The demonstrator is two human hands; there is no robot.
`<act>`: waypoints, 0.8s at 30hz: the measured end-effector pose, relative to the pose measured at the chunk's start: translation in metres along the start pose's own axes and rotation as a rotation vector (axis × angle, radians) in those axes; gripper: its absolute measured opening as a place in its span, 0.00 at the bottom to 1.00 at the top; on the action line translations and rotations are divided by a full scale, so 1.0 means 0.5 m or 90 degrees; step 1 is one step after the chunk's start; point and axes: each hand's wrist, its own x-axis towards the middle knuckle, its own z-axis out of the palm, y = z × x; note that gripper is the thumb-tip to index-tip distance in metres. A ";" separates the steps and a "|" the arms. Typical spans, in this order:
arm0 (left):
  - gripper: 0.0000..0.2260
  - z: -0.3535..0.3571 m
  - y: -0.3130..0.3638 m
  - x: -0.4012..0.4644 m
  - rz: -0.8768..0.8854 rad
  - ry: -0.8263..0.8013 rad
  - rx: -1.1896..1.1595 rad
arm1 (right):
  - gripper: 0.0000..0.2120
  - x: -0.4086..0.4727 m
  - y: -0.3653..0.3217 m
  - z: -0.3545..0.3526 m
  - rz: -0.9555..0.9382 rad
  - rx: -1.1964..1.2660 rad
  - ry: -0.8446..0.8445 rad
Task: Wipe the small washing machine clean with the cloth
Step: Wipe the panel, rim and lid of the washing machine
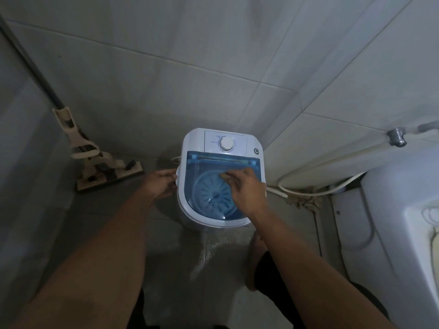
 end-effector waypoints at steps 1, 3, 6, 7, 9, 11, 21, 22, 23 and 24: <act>0.13 0.002 0.001 -0.001 0.001 0.001 0.000 | 0.11 0.002 0.009 0.003 0.019 -0.018 0.025; 0.14 0.003 0.001 -0.002 0.003 0.003 0.000 | 0.13 -0.008 0.012 0.016 0.037 -0.045 0.061; 0.15 0.003 0.000 0.001 0.002 0.005 0.004 | 0.15 -0.049 -0.013 0.054 -0.063 -0.076 0.039; 0.15 0.003 0.001 0.000 0.002 0.003 0.005 | 0.15 -0.067 -0.025 0.066 -0.144 -0.080 -0.006; 0.15 0.003 0.000 0.001 0.004 0.004 0.003 | 0.16 -0.096 -0.044 0.078 -0.309 -0.048 -0.099; 0.15 0.002 -0.004 0.003 0.007 0.009 0.007 | 0.16 -0.101 -0.040 0.070 -0.374 0.001 -0.091; 0.14 -0.001 -0.012 0.020 -0.002 0.007 -0.018 | 0.13 0.048 0.115 -0.060 0.107 0.106 0.189; 0.14 0.000 -0.012 0.021 -0.002 0.006 -0.021 | 0.13 0.061 0.112 -0.045 0.099 0.093 0.185; 0.14 0.001 -0.013 0.022 -0.002 0.006 -0.023 | 0.13 0.071 0.102 -0.023 0.082 0.080 0.187; 0.14 0.002 -0.012 0.022 -0.003 0.006 -0.025 | 0.13 0.075 0.085 0.002 0.061 0.071 0.193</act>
